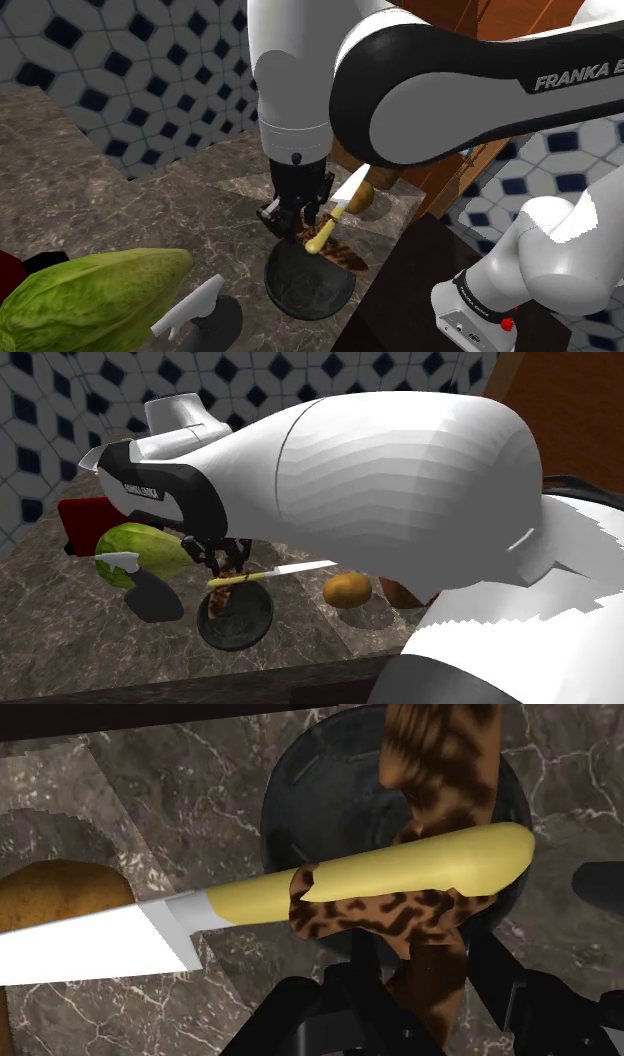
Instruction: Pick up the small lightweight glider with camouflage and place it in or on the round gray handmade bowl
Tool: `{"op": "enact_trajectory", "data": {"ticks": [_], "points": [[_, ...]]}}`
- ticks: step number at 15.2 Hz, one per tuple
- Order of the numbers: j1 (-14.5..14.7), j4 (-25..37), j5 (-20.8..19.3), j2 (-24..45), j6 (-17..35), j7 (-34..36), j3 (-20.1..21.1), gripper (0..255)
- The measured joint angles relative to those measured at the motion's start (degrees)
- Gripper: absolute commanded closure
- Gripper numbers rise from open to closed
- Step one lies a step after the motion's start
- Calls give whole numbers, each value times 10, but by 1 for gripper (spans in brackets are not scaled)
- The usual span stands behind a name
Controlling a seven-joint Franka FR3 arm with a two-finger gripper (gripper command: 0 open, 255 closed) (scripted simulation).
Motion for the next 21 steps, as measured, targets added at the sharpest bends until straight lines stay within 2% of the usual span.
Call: {"op": "enact_trajectory", "data": {"ticks": [5, 14, 20, 21], "points": [[8, -42, 13, -18, 27, 9, 8, 255], [11, -90, 4, 8, 98, 17, 15, 255], [11, -93, 2, 12, 105, 16, 14, 255], [11, -93, 2, 12, 105, 16, 14, 0]]}}
